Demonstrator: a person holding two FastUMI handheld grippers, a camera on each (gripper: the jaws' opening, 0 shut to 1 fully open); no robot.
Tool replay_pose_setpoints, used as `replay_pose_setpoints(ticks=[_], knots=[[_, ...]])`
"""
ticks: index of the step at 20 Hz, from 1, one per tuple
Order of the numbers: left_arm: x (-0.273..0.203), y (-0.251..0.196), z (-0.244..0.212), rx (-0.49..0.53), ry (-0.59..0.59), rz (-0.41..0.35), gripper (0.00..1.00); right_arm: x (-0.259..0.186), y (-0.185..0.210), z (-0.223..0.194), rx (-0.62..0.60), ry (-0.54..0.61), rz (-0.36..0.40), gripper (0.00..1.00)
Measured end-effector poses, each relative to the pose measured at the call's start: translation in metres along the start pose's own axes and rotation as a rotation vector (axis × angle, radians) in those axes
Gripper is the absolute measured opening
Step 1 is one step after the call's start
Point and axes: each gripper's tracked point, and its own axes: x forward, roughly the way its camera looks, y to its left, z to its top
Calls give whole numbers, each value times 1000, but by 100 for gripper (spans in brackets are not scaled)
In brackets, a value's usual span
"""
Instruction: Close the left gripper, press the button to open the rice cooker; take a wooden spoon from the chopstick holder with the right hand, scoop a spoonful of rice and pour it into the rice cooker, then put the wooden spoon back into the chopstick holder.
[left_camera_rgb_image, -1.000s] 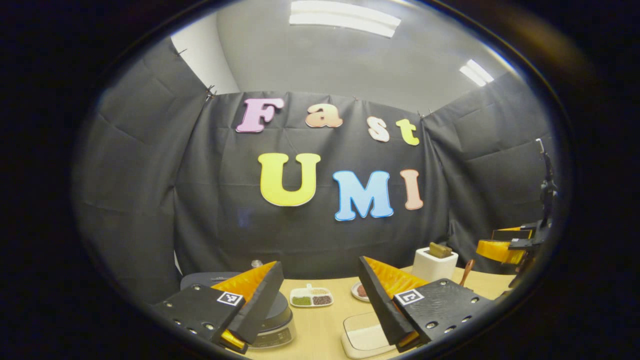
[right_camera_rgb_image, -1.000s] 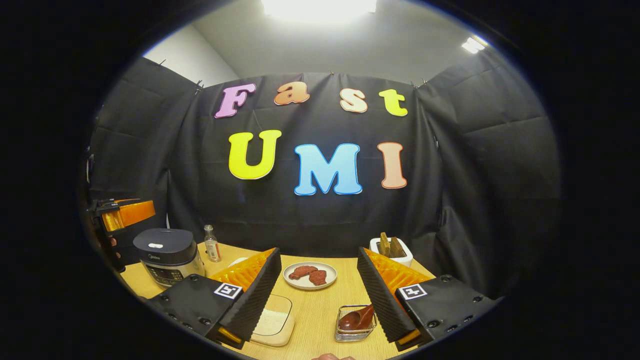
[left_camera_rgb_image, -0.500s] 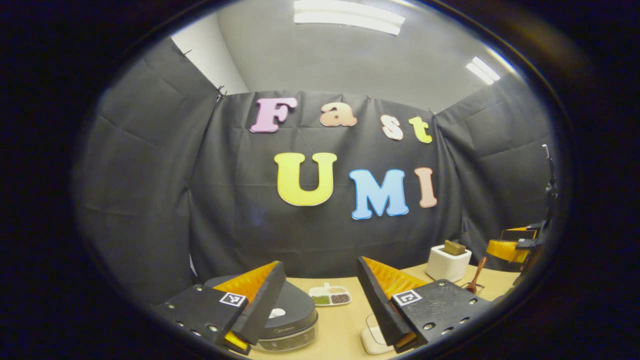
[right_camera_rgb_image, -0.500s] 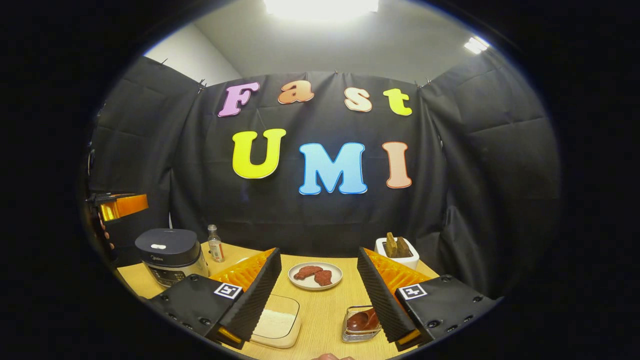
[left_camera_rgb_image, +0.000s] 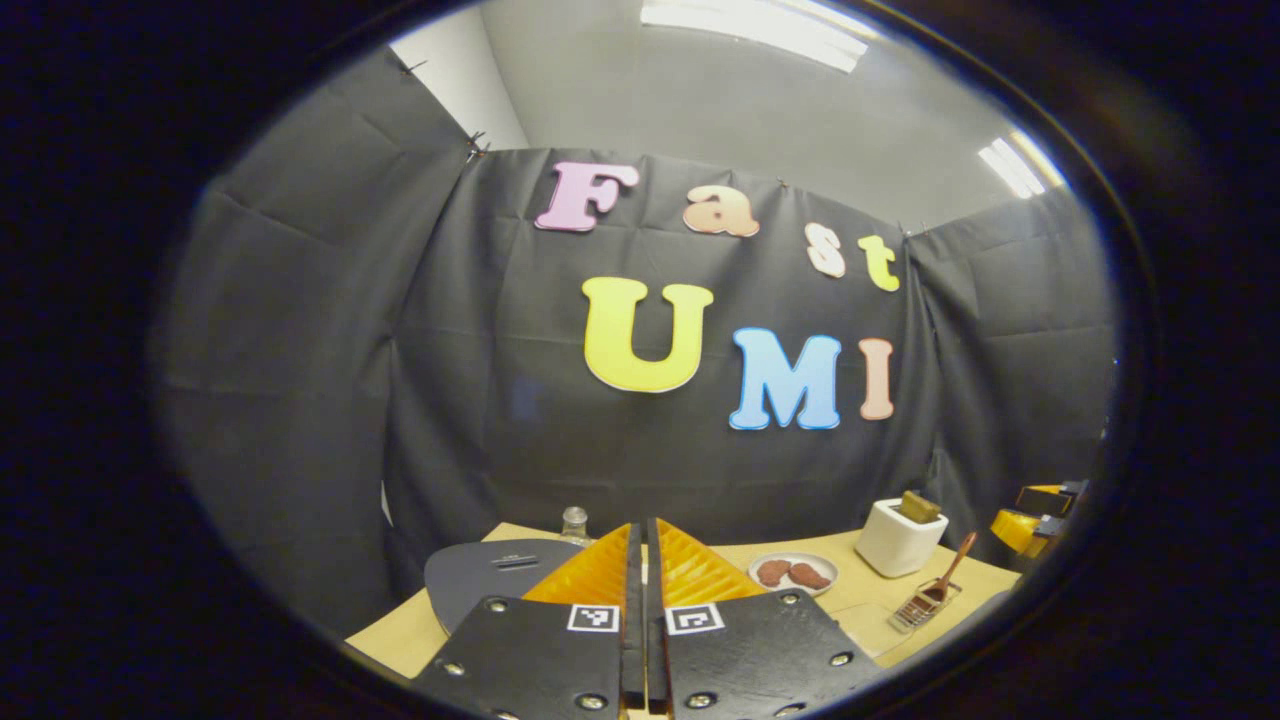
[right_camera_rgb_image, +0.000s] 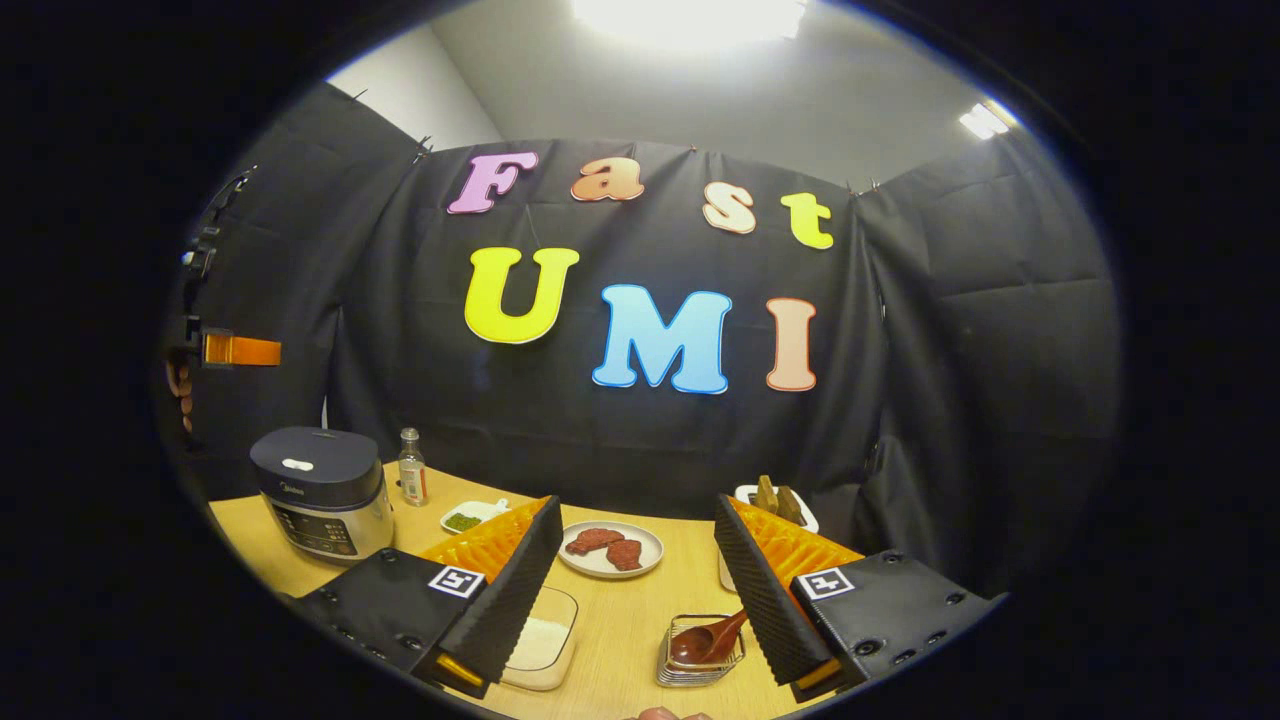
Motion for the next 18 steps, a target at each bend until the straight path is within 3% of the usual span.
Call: replay_pose_setpoints(ticks=[10, 16, 18], knots=[[25, -2, -52, 92, 265, -72, 1, 2, 4, -9, 13, 19, 29, 98], [39, 11, -85, 160, 344, -39, 1, 3, -1, -16, 18, 34, 26, 97], [44, 21, -100, 128, 382, -27, 1, 2, -4, -18, 20, 34, 23, 98]])
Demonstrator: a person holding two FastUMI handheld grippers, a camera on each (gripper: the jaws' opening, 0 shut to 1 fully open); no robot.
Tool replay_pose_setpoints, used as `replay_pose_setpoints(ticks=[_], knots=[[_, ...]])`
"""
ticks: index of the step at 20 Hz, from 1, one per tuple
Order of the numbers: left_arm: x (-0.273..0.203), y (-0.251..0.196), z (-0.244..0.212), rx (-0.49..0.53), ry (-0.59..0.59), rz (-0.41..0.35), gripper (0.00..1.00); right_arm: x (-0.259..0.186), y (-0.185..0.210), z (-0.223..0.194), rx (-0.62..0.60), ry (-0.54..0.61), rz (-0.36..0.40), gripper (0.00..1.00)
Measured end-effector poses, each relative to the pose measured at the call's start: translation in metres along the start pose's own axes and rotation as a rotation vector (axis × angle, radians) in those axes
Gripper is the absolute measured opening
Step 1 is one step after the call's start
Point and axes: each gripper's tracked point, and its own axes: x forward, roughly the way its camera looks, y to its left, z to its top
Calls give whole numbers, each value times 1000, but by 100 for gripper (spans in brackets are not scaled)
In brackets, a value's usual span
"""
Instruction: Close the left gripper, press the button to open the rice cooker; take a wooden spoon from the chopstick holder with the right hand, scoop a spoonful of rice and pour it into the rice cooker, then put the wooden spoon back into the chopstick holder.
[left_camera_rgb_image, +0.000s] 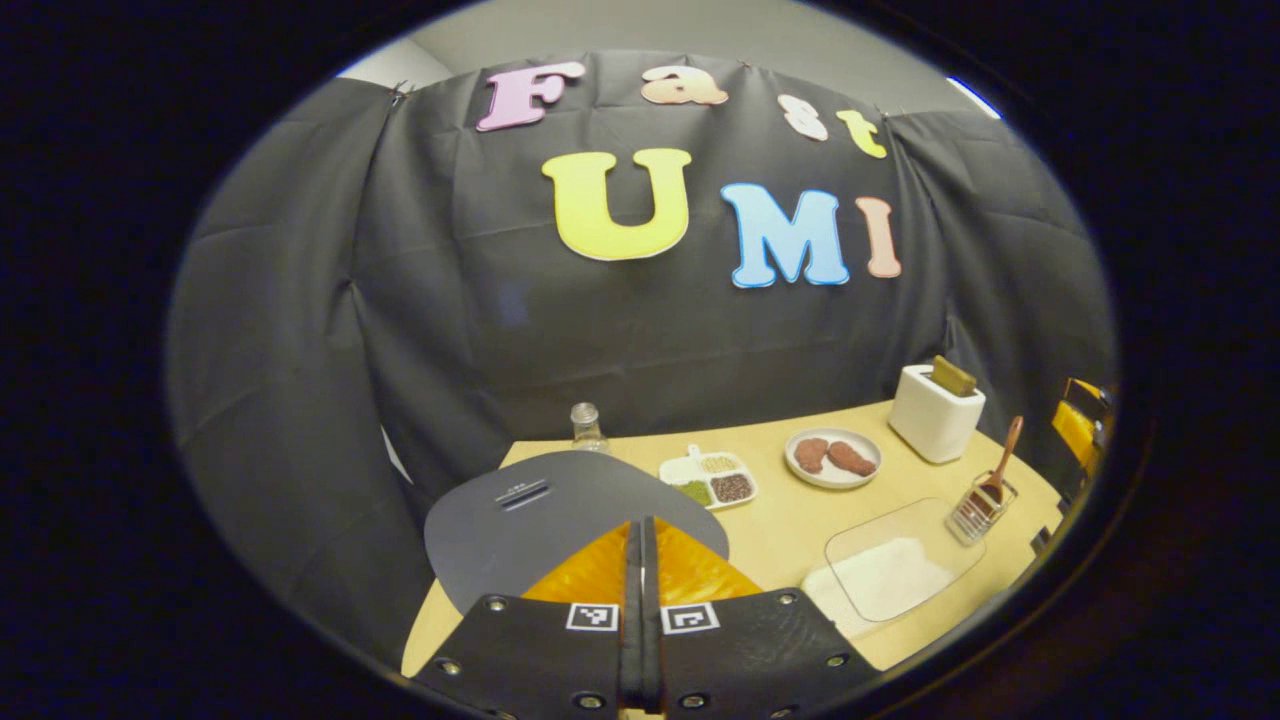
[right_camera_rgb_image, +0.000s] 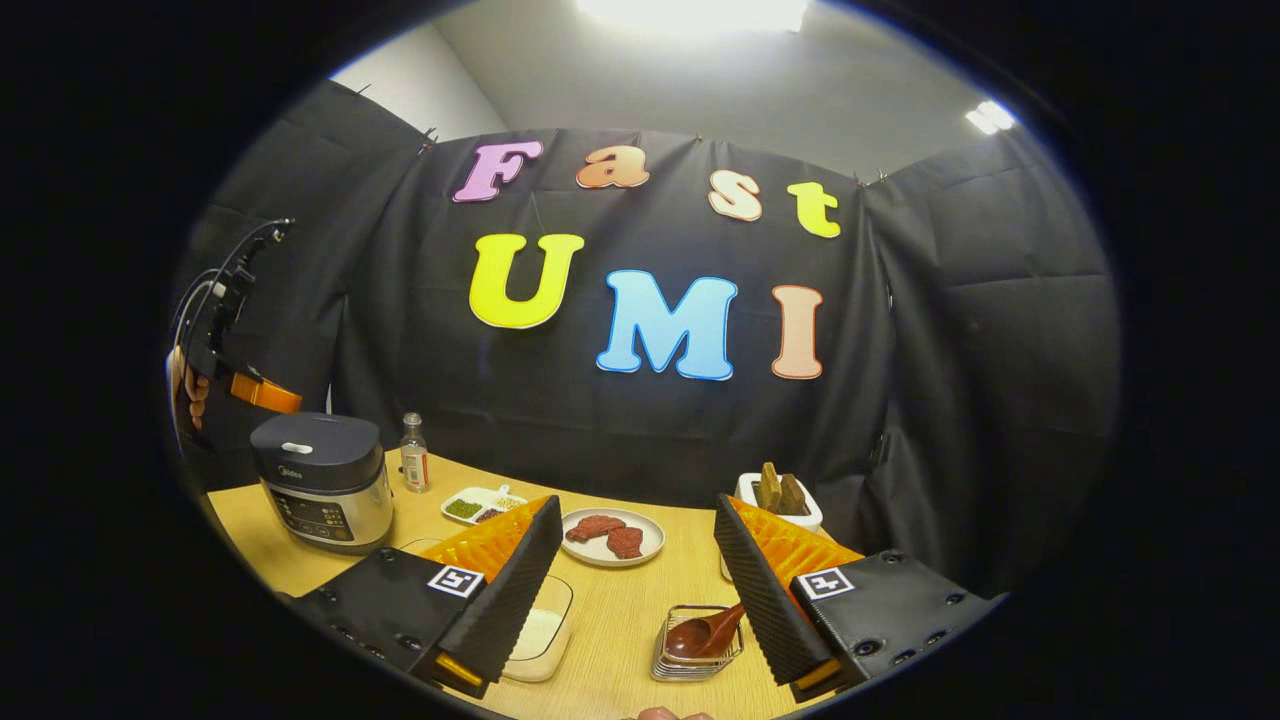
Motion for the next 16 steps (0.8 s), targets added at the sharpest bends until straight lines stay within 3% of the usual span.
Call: replay_pose_setpoints(ticks=[5, 7, 16], knots=[[19, 15, -44, -128, 103, -21, 1, 0, -2, -2, 53, -6, 17, 98], [19, 14, -44, -158, 93, -41, 1, 0, -6, -3, 53, -6, 11, 98], [13, 5, -58, -8, 143, -50, 1, 6, 1, -14, 54, 12, 29, 97]])
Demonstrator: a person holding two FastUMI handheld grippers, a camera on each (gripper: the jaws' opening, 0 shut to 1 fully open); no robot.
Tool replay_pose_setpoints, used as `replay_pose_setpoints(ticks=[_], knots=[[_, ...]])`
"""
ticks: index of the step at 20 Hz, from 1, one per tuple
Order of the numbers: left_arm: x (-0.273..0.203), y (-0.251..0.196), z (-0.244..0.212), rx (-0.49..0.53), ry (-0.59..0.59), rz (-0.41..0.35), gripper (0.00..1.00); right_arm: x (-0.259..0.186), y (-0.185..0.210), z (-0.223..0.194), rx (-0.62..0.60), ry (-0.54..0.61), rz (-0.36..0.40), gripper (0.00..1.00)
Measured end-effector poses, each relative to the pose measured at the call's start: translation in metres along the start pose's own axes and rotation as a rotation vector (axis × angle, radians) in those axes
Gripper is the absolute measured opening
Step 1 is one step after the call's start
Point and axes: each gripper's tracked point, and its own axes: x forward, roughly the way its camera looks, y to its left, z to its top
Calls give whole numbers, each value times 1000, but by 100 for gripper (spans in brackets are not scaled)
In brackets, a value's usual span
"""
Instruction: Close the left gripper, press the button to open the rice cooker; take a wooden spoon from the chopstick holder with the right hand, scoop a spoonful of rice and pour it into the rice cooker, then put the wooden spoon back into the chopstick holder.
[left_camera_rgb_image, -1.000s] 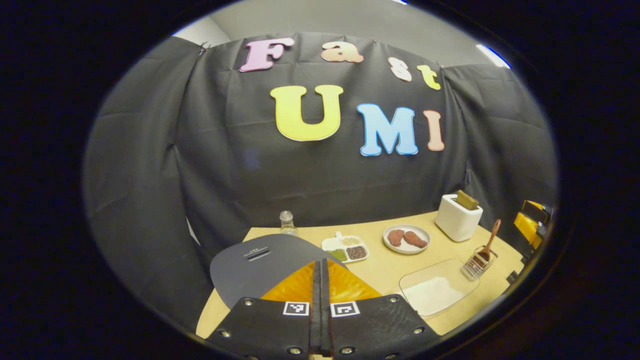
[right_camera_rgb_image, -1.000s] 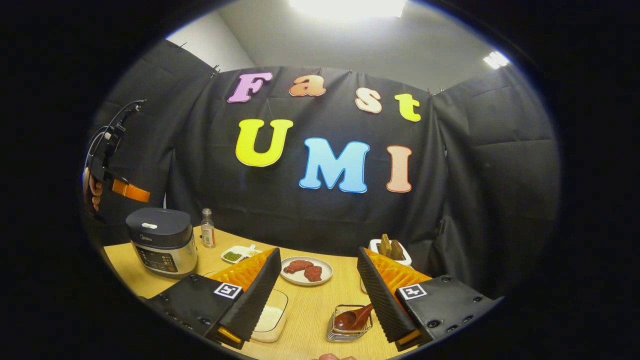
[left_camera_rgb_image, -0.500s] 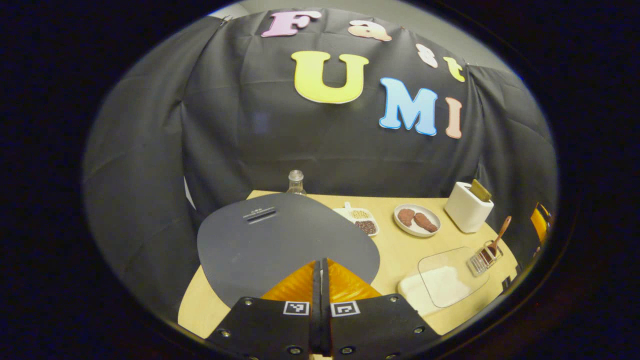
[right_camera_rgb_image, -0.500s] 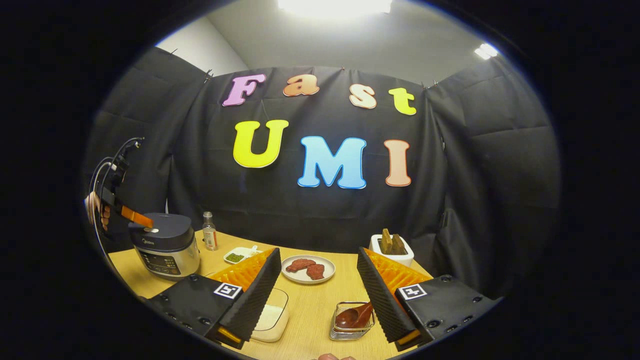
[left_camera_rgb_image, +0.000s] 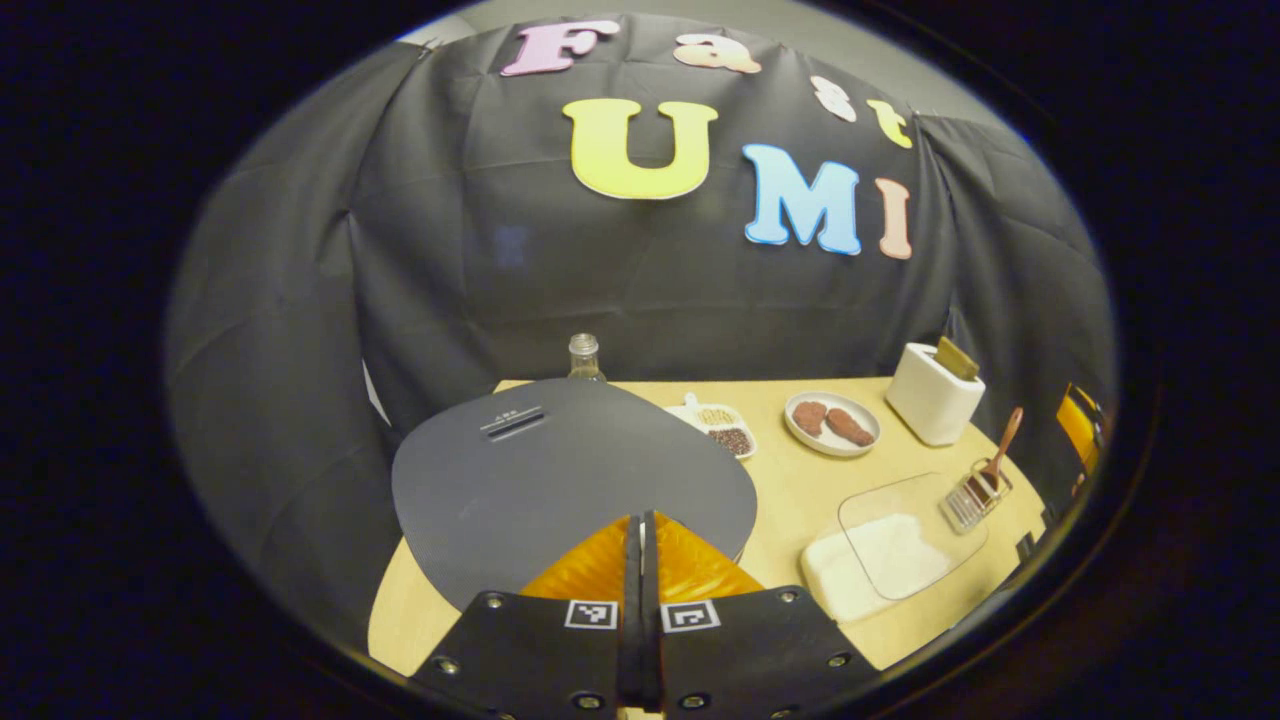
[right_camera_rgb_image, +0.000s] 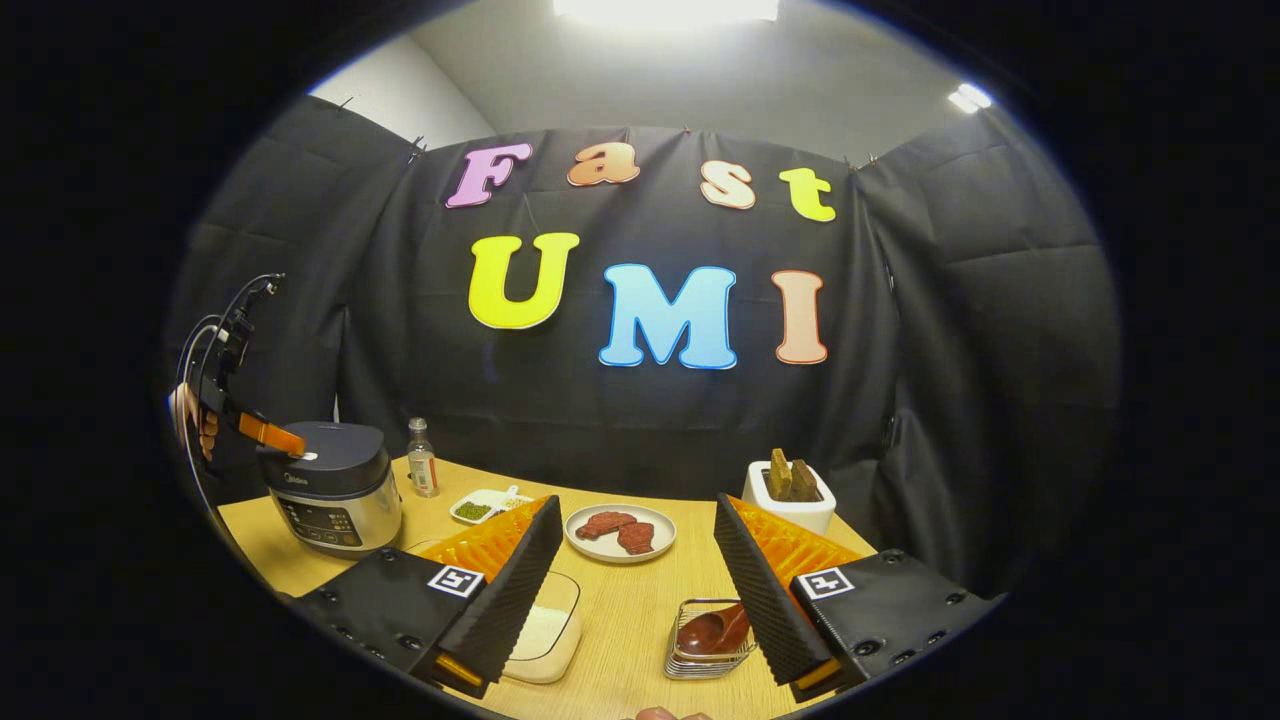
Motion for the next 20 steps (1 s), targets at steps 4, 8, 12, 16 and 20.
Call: replay_pose_setpoints(ticks=[4, 8, 12, 16, 20], knots=[[0, 1, 2, 22, 18, 7, 2, 1, 4, -6, 17, 7, 17, 97], [0, 2, 1, 13, 23, -4, 2, 2, 2, -14, 17, 15, 9, 97], [3, 3, -2, 40, 40, 0, 2, 3, 2, -21, 28, 31, 9, 98], [-3, 5, 1, 39, -16, 7, 2, 2, -2, -28, 42, 52, 9, 98], [-3, 6, 7, 3, -68, 54, 2, -4, -17, -25, 23, 59, -21, 97]])
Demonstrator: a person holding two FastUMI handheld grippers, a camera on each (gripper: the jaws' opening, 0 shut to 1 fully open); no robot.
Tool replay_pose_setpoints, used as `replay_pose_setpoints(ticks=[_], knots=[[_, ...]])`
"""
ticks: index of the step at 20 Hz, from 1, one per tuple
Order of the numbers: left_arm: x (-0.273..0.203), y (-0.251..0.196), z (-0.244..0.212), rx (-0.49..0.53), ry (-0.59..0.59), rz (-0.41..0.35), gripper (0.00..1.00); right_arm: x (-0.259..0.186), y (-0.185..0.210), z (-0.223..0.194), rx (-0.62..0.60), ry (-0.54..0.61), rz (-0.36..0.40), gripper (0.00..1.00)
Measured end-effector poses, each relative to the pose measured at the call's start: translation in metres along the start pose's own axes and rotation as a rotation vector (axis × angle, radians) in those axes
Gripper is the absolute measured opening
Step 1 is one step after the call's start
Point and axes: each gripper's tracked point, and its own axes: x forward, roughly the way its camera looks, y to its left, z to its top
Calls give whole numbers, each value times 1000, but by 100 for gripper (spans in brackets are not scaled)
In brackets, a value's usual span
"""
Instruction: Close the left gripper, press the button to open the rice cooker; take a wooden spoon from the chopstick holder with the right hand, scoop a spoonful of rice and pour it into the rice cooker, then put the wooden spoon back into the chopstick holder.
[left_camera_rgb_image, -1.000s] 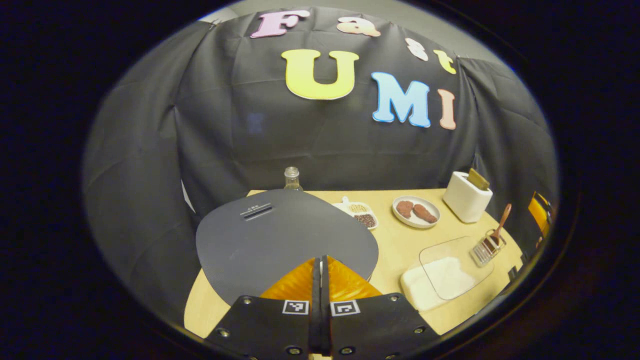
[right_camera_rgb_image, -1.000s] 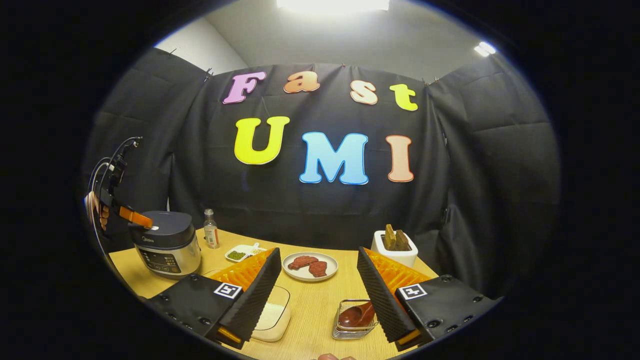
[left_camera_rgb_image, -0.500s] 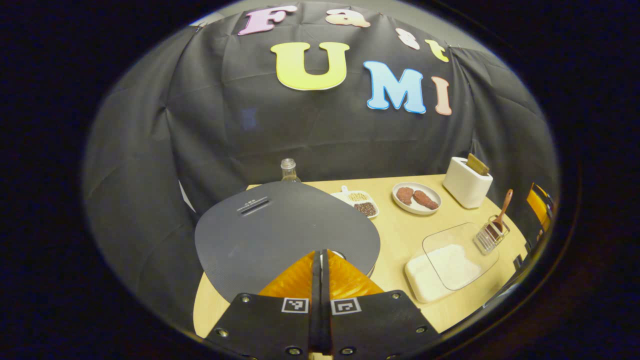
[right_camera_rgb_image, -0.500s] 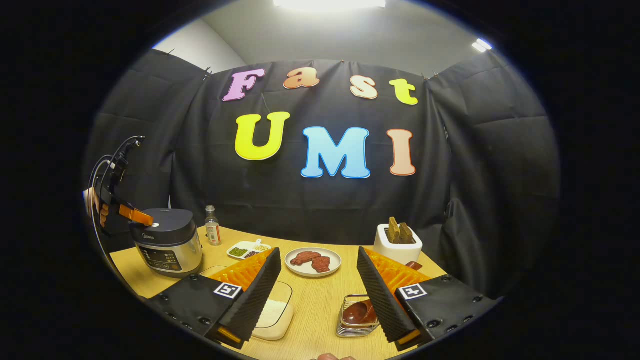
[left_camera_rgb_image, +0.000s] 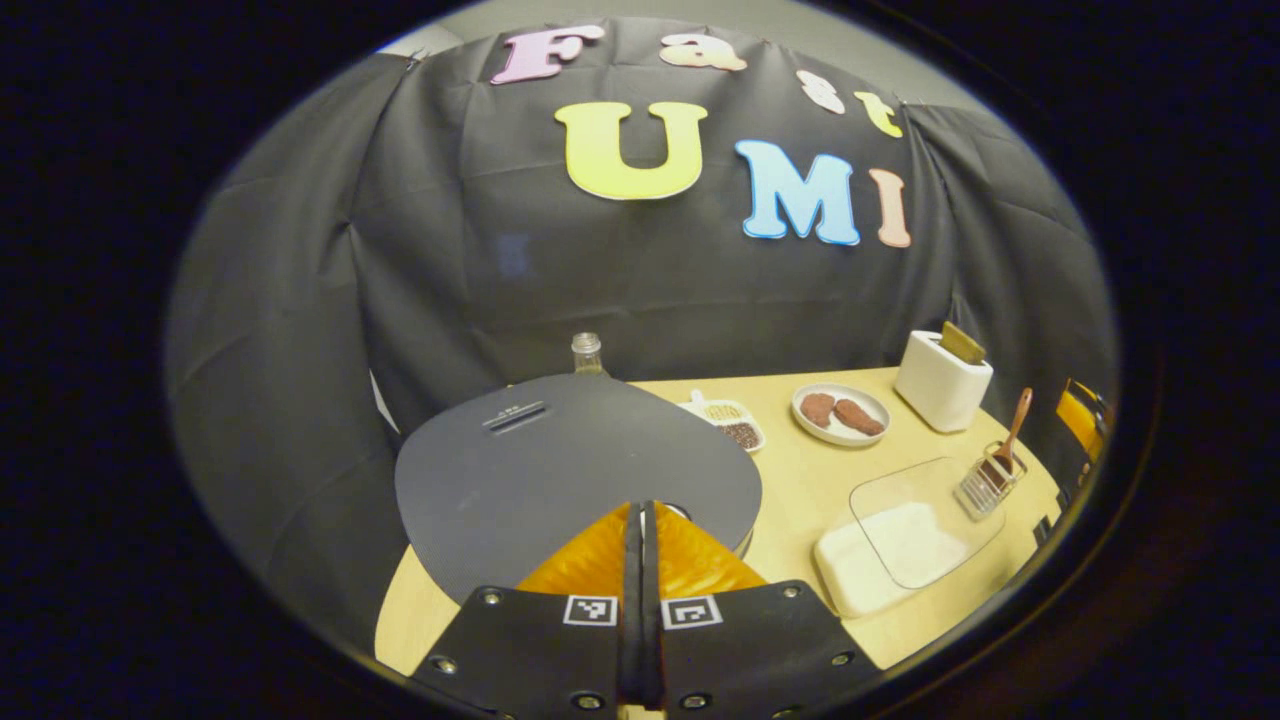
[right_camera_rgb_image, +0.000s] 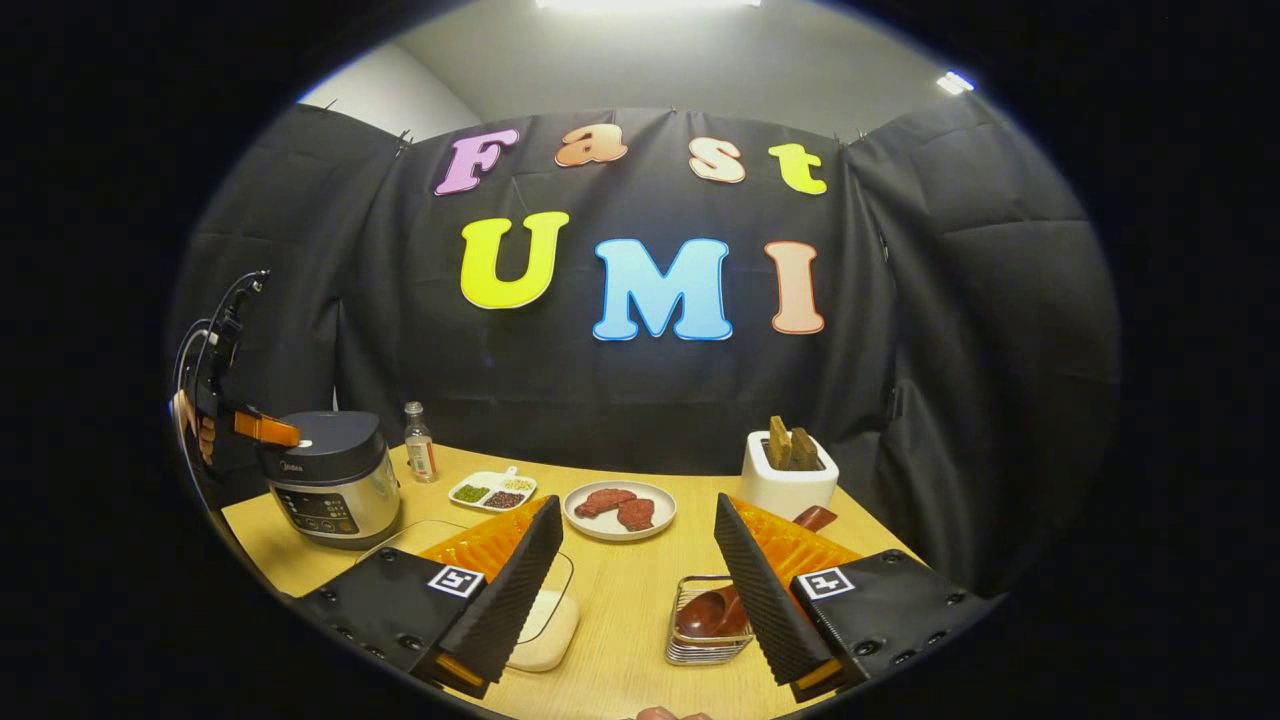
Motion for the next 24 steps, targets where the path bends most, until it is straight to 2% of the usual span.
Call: replay_pose_setpoints(ticks=[1, 3, 6, 9, 11, 14, 17, 18, 20, 22, 24], knots=[[-5, 1, 3, -1, 7, 20, 2, -2, -6, 0, -8, 1, -16, 98], [-13, 6, 28, 8, -69, 65, 1, -6, -17, -2, -12, 8, -42, 97], [-45, 23, 90, -8, -239, 141, 2, -9, -36, -1, 18, 21, -97, 98], [-90, 33, 132, -52, -386, 178, 1, -10, -46, 4, 54, 9, -115, 98], [-116, 28, 137, -78, -443, 171, 1, -13, -51, 9, 61, -5, -126, 98], [-142, 11, 119, -118, -471, 149, 1, -14, -53, 12, 68, -26, -132, 98], [-168, -3, 123, -28, -544, 166, 0, -16, -56, 7, 54, -9, -133, 97], [-175, -12, 127, 2, -565, 153, 0, -17, -57, 5, 49, -4, -136, 97], [-189, -40, 129, -7, -584, 78, 6, -17, -60, 3, 46, 4, -140, 97], [-194, -62, 127, -6, -596, 16, 41, -18, -67, 4, 55, 2, -152, 98], [-192, -68, 128, 12, -607, 21, 76, -16, -76, 6, 64, -4, -177, 97]])
